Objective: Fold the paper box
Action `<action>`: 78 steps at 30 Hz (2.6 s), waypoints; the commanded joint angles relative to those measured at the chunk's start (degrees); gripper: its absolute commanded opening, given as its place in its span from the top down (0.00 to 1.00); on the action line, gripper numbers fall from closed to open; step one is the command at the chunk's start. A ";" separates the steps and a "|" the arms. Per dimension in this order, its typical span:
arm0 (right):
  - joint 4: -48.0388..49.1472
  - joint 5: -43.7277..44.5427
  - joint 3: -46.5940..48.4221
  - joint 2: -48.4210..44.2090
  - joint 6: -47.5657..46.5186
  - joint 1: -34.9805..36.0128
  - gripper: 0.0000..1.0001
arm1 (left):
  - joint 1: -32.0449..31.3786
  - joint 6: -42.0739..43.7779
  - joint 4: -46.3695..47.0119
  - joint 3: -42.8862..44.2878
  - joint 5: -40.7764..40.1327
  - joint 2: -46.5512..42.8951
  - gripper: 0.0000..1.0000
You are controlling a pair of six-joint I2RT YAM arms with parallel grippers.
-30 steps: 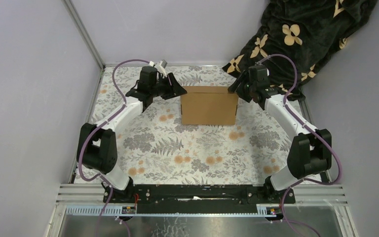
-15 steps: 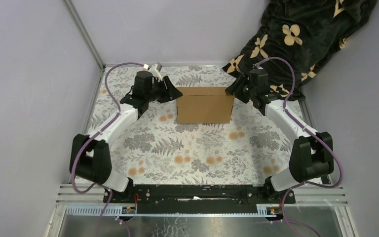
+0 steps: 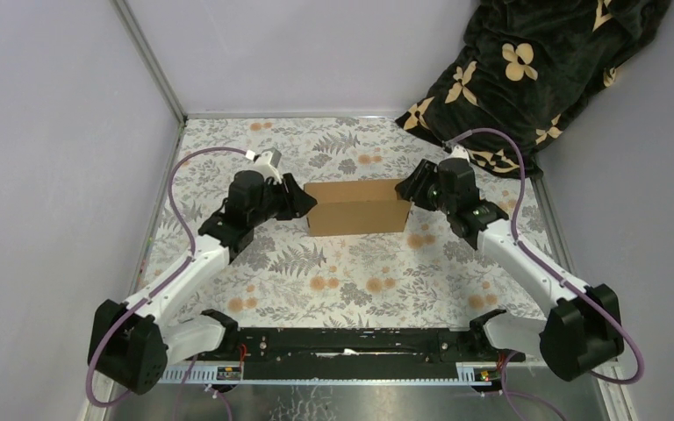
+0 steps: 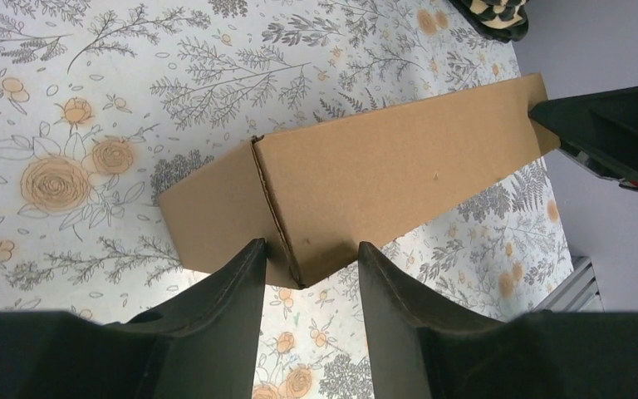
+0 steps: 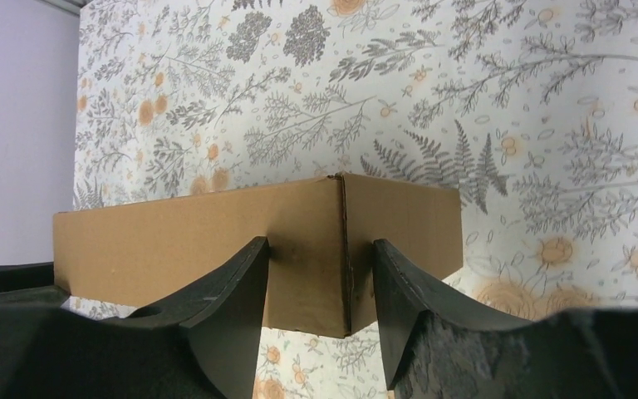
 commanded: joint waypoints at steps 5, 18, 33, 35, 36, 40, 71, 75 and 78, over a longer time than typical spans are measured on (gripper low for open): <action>-9.78 -1.13 -13.82 -12.56 9.85 8.84 0.57 | -5.43 -3.20 1.45 -7.07 0.62 -9.49 0.50; -24.91 2.65 -18.82 -26.24 17.72 11.67 0.57 | -14.09 -15.25 -12.77 -15.51 -5.25 -20.20 0.48; -19.96 3.69 -16.80 -19.26 14.33 11.64 0.55 | -14.40 -14.55 -7.11 -14.15 -7.49 -7.36 0.44; -18.88 3.76 -16.51 -17.64 13.79 11.60 0.54 | -14.28 -14.20 -5.99 -13.71 -8.81 -5.09 0.43; -17.84 3.65 -16.57 -16.87 13.78 11.64 0.54 | -14.05 -13.86 -5.16 -13.51 -9.33 -3.88 0.43; -13.42 3.60 -16.24 -12.69 13.50 11.57 0.53 | -10.80 -12.05 -1.97 -11.06 -8.43 1.60 0.42; 2.30 9.95 8.51 -5.71 -25.37 -5.48 0.00 | 7.19 9.31 -17.00 29.20 -19.47 6.35 0.01; 13.69 18.40 -5.11 -13.06 -27.63 -11.37 0.01 | 12.28 10.09 -9.61 16.62 -23.18 1.01 0.02; 26.17 25.65 -18.73 -19.49 -31.26 -12.17 0.00 | 14.38 13.33 -2.21 7.08 -27.20 -1.20 0.01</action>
